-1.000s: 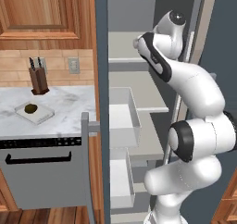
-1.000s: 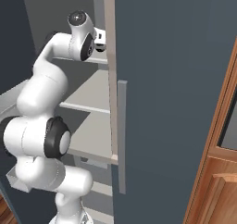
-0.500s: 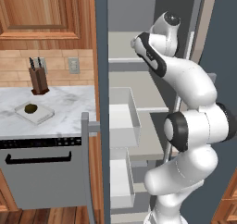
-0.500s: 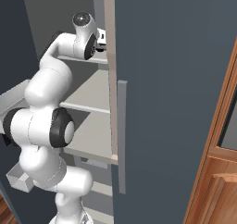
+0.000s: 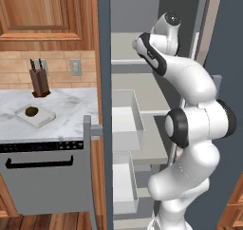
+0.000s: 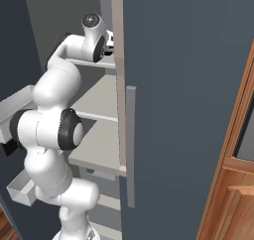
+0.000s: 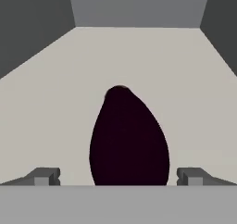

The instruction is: Take the eggplant and avocado out of the freezer and place them in the tupperware container on the counter. Then put the tupperware containing the vegetables back in the freezer.

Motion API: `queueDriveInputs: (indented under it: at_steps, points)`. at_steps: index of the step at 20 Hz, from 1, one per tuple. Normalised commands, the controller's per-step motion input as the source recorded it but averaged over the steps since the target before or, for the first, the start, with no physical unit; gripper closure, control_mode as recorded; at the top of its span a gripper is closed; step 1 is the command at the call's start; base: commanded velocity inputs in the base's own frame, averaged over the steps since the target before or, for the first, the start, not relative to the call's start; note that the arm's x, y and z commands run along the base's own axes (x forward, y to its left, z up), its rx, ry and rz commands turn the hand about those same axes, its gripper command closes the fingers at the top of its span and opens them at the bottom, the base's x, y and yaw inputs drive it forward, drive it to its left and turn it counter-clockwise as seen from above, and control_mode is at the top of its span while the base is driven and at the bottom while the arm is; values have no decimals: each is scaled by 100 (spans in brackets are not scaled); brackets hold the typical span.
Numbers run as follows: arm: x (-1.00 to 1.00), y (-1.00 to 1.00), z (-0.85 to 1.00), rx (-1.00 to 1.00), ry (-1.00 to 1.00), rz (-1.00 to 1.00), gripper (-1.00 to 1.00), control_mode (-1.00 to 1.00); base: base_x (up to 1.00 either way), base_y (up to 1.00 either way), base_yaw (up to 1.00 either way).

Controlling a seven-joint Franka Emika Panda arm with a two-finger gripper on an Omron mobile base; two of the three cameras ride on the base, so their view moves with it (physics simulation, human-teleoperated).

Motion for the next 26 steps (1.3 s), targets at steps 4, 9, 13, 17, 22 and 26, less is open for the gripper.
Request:
queueDriveInputs:
  at_steps: [4, 9, 13, 17, 22, 26]
  points:
    - [17, 0, -5, 0, 4, 0, -100, -100, 0, 0, 0]
    - [16, 0, -8, 0, 2, 0, -100, -100, 0, 0, 0]
    - [4, 0, -2, 0, 2, 0, 100, -100, 0, 0, 0]
    - [0, 0, 0, 0, 0, 0, 100, -100, 0, 0, 0]
    - [-41, 0, 0, 0, -1, 0, 100, -100, 0, 0, 0]
    - [-99, 0, 0, 0, -13, 0, 100, -100, 0, 0, 0]
